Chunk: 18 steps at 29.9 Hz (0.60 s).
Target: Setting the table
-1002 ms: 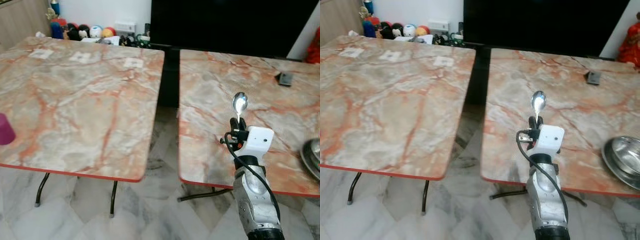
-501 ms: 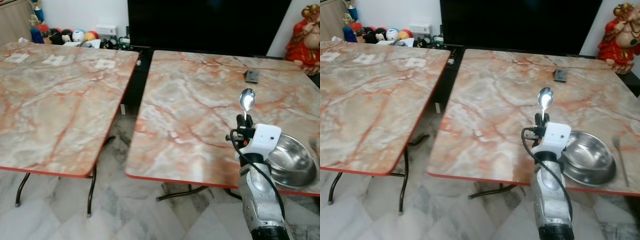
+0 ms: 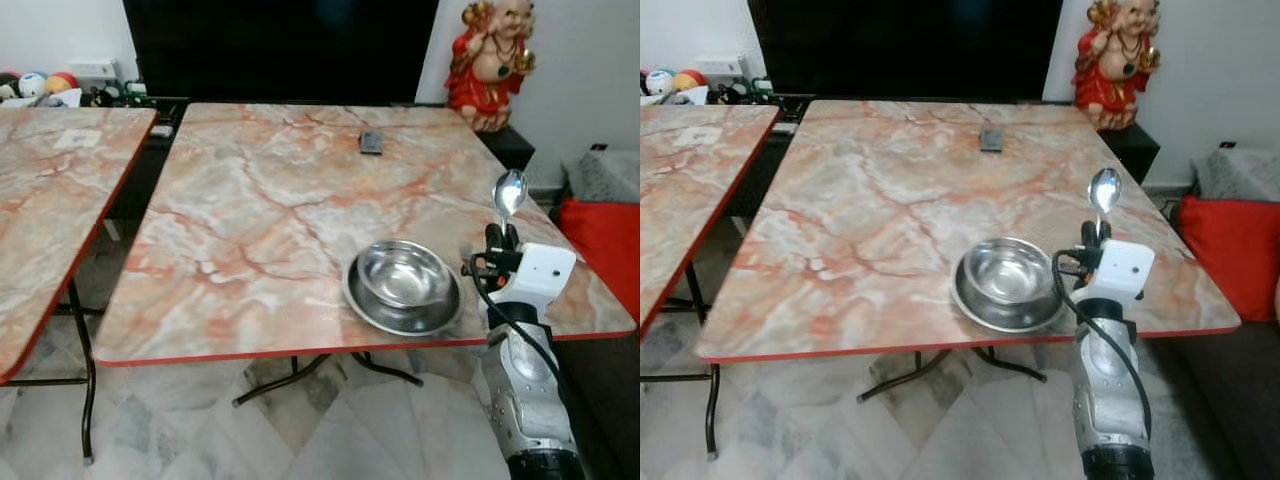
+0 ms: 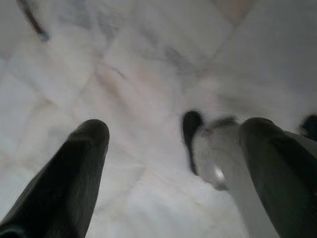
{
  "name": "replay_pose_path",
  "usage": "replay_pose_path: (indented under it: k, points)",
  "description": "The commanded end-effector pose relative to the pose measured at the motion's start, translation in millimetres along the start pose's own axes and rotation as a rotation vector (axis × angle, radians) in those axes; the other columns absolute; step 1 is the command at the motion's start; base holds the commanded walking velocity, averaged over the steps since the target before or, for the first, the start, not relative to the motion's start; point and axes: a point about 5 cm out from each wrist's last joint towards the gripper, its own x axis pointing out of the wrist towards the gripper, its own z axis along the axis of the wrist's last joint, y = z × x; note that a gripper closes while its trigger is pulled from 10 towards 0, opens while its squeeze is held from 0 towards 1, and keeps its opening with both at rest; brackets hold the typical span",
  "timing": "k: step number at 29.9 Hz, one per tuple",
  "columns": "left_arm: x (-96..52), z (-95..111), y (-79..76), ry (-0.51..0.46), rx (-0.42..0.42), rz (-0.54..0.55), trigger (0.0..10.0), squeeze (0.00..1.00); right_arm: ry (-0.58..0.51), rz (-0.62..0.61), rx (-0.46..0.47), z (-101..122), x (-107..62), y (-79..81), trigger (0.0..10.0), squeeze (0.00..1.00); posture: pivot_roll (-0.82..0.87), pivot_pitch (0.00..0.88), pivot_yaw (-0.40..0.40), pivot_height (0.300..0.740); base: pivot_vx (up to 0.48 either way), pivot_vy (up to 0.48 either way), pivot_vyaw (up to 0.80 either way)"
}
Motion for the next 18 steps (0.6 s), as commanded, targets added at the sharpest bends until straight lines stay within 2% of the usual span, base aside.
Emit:
replay_pose_path:
  k: [1, 18]
  points:
    - [-2.7, -9.0, -0.1, 0.03, 0.017, -0.001, 10.0, 0.0, -0.007, 0.01, 0.002, 3.4, 2.2, 2.8, 10.0, 0.0, -0.01, 0.08, -0.021, 0.74, 0.0, 0.0, 0.0]
    - [-4.4, -12.5, -0.3, 0.03, -0.005, 0.0, 10.0, 0.0, 0.021, 0.011, 0.0, -2.0, 1.0, 3.5, 10.0, 0.0, 0.0, 0.094, -0.025, 0.74, 0.0, 0.0, 0.0]
